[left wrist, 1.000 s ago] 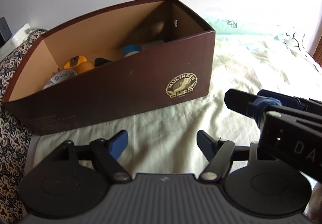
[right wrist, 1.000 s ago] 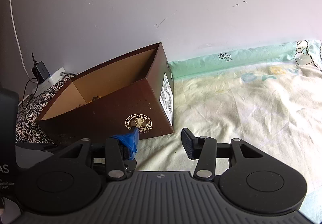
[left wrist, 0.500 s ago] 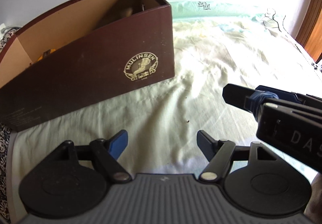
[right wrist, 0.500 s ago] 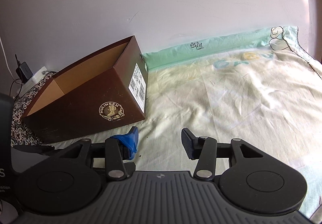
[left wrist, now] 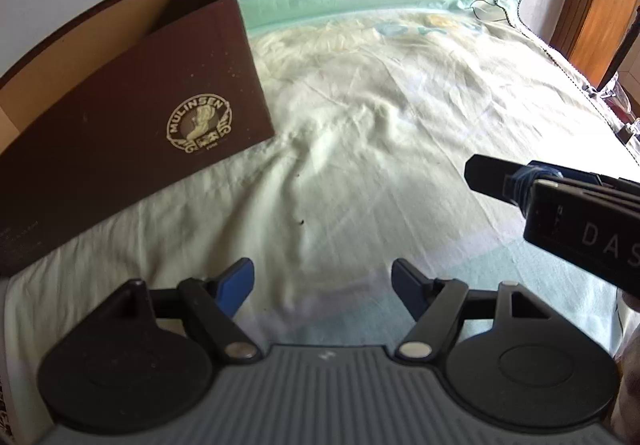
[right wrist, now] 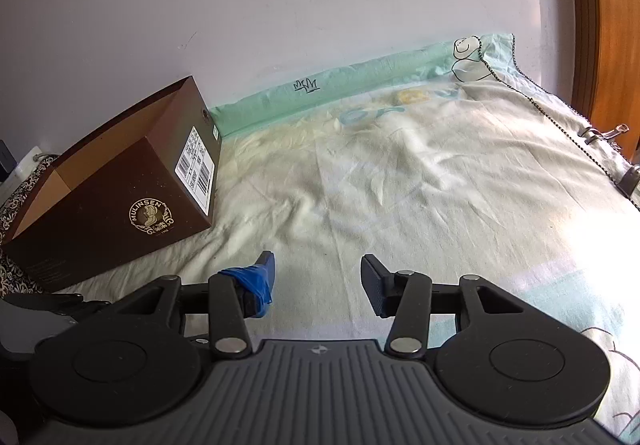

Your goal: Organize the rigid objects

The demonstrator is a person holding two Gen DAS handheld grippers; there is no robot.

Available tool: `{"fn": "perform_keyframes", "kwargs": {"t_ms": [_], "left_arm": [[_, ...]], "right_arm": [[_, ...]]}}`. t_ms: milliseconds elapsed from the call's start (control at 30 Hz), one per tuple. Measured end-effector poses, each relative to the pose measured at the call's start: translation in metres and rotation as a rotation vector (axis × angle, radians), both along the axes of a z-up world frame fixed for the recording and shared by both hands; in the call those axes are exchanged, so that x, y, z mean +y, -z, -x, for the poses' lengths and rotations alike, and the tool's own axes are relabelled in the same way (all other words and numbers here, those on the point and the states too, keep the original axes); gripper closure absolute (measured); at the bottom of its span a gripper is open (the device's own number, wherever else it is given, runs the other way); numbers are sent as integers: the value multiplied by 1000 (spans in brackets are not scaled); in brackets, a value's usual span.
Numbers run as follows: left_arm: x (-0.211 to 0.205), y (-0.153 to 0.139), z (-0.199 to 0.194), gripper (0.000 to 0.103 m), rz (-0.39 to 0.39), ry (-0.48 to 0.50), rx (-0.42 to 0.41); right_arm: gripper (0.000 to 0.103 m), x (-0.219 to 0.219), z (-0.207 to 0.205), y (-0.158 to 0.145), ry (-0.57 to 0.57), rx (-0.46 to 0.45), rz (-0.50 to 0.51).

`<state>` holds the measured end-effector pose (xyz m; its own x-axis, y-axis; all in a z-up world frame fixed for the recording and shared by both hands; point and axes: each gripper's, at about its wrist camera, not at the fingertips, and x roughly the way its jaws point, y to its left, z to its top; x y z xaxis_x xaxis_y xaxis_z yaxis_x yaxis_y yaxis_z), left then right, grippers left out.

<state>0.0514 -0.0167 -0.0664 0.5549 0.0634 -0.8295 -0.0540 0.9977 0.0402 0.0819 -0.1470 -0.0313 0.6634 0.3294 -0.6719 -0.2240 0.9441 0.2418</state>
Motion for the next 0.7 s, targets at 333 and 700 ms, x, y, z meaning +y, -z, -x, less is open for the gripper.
{"fn": "perform_keyframes", "kwargs": {"t_ms": [333,700], "left_arm": [[4,-8,3,29,-39,-11,-25],[38,-47,10,29,-133,-80,-96]], "right_arm": [[71,0,-1,1,26,12,14],[71,19,-6,-22,-47,-68,18]]}}
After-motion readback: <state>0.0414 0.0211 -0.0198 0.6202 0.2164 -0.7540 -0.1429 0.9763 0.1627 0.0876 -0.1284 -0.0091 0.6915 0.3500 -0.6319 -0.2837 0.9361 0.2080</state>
